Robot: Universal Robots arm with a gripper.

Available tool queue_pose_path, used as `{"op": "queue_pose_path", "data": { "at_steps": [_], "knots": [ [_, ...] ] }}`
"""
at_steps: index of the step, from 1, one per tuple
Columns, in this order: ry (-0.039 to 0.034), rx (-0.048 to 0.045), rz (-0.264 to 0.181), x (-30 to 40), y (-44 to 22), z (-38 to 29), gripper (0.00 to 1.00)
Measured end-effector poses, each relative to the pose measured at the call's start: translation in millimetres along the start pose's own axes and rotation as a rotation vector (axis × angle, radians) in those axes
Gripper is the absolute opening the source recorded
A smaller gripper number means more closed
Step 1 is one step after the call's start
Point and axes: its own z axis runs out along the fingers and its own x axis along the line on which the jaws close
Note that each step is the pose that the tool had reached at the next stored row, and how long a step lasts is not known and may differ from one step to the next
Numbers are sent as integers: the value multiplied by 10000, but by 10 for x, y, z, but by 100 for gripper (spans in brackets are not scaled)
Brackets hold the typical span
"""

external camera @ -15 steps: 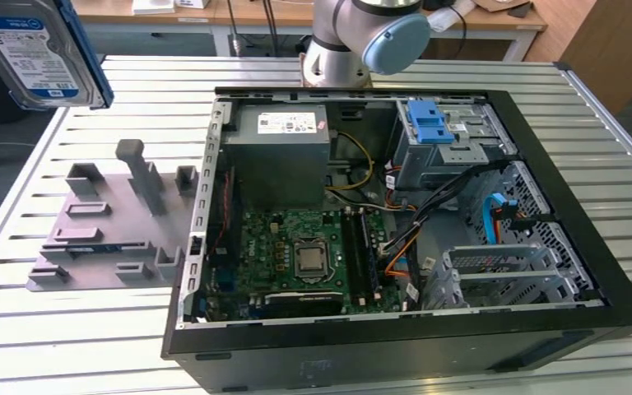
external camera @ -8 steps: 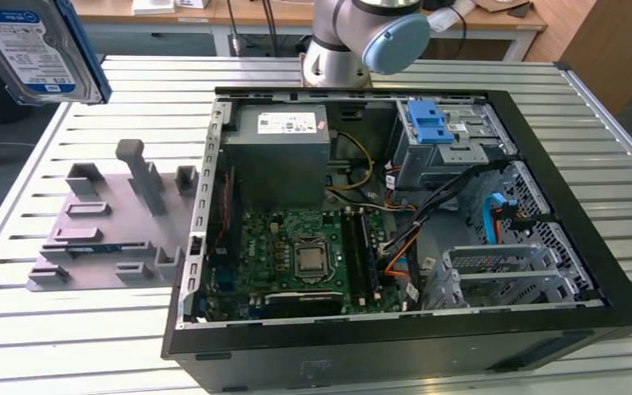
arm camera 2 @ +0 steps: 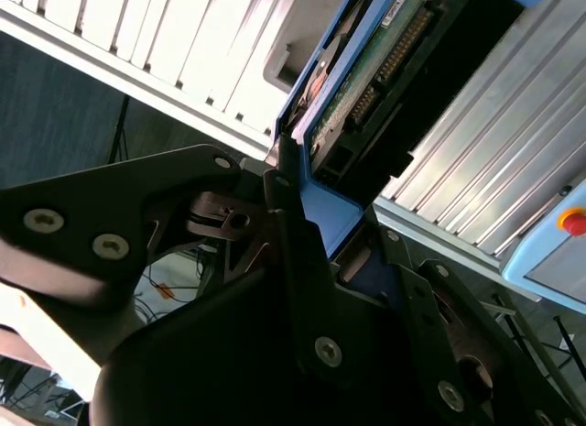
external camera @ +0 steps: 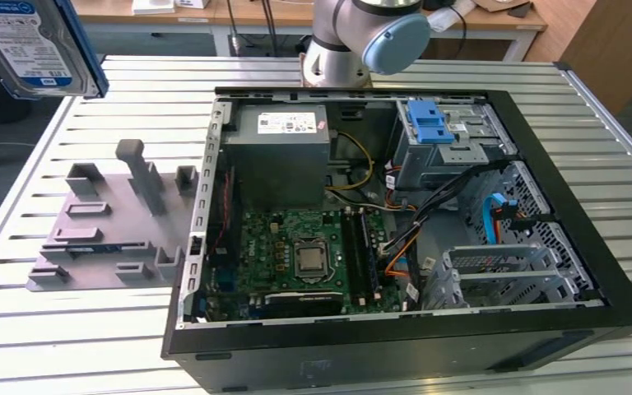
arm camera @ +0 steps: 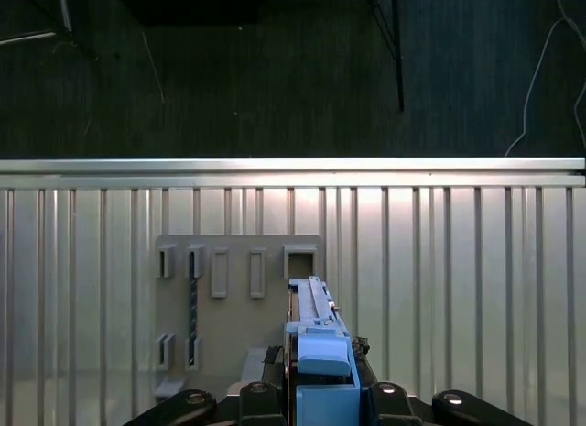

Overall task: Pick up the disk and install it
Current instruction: 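Pick up the disk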

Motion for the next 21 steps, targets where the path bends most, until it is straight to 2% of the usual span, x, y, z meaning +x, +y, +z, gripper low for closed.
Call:
{"op": "queue_pose_path", "data": {
  "at_steps": [7,16,21],
  "knots": [
    [0,0,0,-1,0,-63,36],
    [0,0,0,-1,-1,-74,36],
    [0,0,1,-2,-30,-73,36]
  ]
}}
